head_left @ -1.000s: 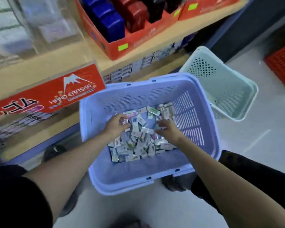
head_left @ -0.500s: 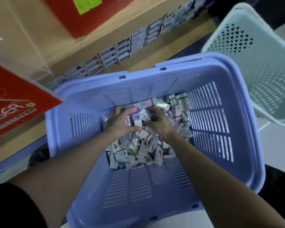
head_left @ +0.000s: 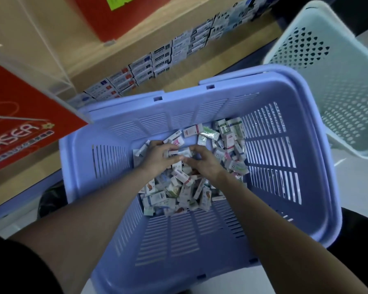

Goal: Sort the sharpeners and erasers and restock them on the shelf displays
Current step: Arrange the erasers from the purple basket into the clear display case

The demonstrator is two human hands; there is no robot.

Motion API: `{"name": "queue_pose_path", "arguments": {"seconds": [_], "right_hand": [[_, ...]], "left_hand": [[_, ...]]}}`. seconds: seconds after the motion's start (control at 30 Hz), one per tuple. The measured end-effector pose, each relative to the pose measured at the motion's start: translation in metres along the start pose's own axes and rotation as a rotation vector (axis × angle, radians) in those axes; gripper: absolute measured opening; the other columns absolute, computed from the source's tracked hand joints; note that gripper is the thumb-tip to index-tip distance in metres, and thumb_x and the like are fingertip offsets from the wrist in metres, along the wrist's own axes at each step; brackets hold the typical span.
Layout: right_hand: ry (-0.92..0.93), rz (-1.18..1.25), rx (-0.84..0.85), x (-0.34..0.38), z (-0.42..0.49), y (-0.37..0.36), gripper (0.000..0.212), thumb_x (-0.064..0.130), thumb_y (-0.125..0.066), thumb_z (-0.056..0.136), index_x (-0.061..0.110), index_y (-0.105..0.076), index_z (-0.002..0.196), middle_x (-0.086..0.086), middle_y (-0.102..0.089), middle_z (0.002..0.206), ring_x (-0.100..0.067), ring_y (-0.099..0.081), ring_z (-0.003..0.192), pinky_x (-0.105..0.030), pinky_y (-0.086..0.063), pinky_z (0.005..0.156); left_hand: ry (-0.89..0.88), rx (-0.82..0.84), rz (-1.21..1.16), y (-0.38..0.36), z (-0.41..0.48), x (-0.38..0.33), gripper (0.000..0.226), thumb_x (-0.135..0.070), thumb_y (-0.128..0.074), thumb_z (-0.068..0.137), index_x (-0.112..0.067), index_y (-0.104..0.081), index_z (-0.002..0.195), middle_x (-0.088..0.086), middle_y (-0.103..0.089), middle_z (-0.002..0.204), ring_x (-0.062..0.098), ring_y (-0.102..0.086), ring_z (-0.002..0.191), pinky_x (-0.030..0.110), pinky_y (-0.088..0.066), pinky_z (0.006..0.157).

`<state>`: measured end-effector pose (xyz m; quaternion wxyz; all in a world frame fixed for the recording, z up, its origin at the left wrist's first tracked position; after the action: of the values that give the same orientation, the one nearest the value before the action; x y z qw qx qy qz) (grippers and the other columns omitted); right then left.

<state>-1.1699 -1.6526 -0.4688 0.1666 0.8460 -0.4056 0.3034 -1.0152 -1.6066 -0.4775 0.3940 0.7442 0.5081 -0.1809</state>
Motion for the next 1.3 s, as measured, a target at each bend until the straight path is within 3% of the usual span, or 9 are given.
{"name": "queue_pose_path", "arguments": {"seconds": [0.2, 0.3, 0.4, 0.53, 0.67, 0.8, 0.93, 1.1, 1.3], "right_hand": [[0.014, 0.068, -0.112, 0.0, -0.009, -0.006, 0.011, 0.009, -0.056, 0.094, 0.01, -0.049, 0.103, 0.0, -0.054, 0.082, -0.001, -0.055, 0.051, -0.015, -0.045, 0.048], [0.004, 0.084, -0.193, 0.0, -0.015, -0.002, 0.012, 0.01, -0.055, 0.094, 0.005, -0.049, 0.103, 0.001, -0.055, 0.083, -0.008, -0.055, 0.065, -0.011, -0.045, 0.049], [-0.084, 0.169, -0.242, 0.0, -0.024, 0.005, 0.03, 0.016, -0.06, 0.092, 0.003, -0.051, 0.117, -0.01, -0.058, 0.11, -0.023, -0.06, 0.084, -0.026, -0.056, 0.059], [-0.084, 0.27, -0.218, 0.009, -0.043, 0.01, 0.024, 0.014, -0.061, 0.091, 0.001, -0.057, 0.11, -0.012, -0.062, 0.102, -0.019, -0.061, 0.076, -0.02, -0.05, 0.05], [-0.071, 0.29, -0.233, 0.026, -0.069, 0.006, 0.032, 0.023, -0.064, 0.089, 0.002, -0.058, 0.112, -0.01, -0.064, 0.101, -0.023, -0.06, 0.088, -0.034, -0.05, 0.077], [0.013, 0.448, -0.19, 0.05, -0.103, 0.001, 0.01, 0.014, -0.059, 0.092, 0.005, -0.056, 0.089, -0.007, -0.061, 0.078, -0.02, -0.059, 0.069, -0.028, -0.051, 0.066], [0.124, 0.593, -0.166, 0.087, -0.14, -0.001, 0.008, 0.009, -0.054, 0.093, 0.004, -0.05, 0.088, -0.017, -0.06, 0.086, -0.033, -0.063, 0.079, -0.032, -0.056, 0.058], [0.3, 0.538, -0.116, 0.133, -0.198, -0.005, 0.014, 0.008, -0.054, 0.093, 0.007, -0.049, 0.08, -0.017, -0.06, 0.084, -0.032, -0.066, 0.076, -0.044, -0.056, 0.074], [0.437, 0.475, -0.031, 0.172, -0.266, -0.024, 0.01, 0.013, -0.05, 0.096, 0.007, -0.057, 0.093, -0.013, -0.065, 0.091, -0.024, -0.067, 0.072, -0.032, -0.054, 0.065]], "left_hand": [[0.027, 0.086, 0.095, -0.008, -0.011, -0.005, 0.057, -0.029, -0.072, 0.081, -0.024, -0.05, 0.133, 0.014, -0.03, 0.141, 0.03, -0.03, 0.135, 0.038, -0.029, 0.111], [0.059, -0.047, 0.032, -0.012, -0.011, -0.004, 0.048, -0.017, -0.071, 0.082, -0.011, -0.056, 0.128, 0.016, -0.047, 0.134, 0.03, -0.046, 0.123, 0.034, -0.039, 0.101], [0.126, -0.197, -0.127, -0.009, -0.018, -0.006, 0.025, -0.012, -0.072, 0.081, -0.004, -0.06, 0.102, 0.013, -0.06, 0.108, 0.024, -0.055, 0.098, 0.025, -0.041, 0.077], [0.149, -0.279, -0.306, 0.002, -0.033, -0.015, 0.02, -0.009, -0.071, 0.082, -0.006, -0.053, 0.092, 0.01, -0.057, 0.095, 0.019, -0.052, 0.087, 0.021, -0.039, 0.062], [0.171, -0.232, -0.45, 0.012, -0.058, -0.027, 0.023, -0.016, -0.068, 0.085, -0.002, -0.057, 0.1, 0.017, -0.061, 0.105, 0.028, -0.057, 0.098, 0.033, -0.044, 0.079], [0.121, -0.189, -0.601, 0.024, -0.09, -0.049, 0.011, -0.015, -0.064, 0.088, -0.016, -0.055, 0.082, 0.012, -0.062, 0.092, 0.026, -0.056, 0.091, 0.038, -0.045, 0.081], [0.084, -0.134, -0.706, 0.045, -0.125, -0.076, 0.021, -0.032, -0.069, 0.084, -0.02, -0.055, 0.094, 0.019, -0.057, 0.12, 0.03, -0.056, 0.101, 0.051, -0.044, 0.095], [-0.047, -0.116, -0.874, 0.075, -0.18, -0.123, 0.004, -0.015, -0.052, 0.095, -0.015, -0.049, 0.091, 0.008, -0.061, 0.089, 0.016, -0.062, 0.073, 0.031, -0.055, 0.066], [-0.24, -0.088, -0.901, 0.114, -0.244, -0.156, 0.015, -0.01, -0.047, 0.096, -0.006, -0.046, 0.11, 0.01, -0.062, 0.093, 0.018, -0.062, 0.076, 0.027, -0.058, 0.059]]}}
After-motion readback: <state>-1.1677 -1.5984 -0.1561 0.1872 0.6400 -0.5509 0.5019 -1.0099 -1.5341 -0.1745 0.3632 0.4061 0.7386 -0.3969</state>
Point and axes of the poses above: each hand's wrist, its own z-axis towards the middle knuckle, its own y-axis out of the back of the hand, x = y × z, the point moved 1 cm from there along z, towards the middle knuckle
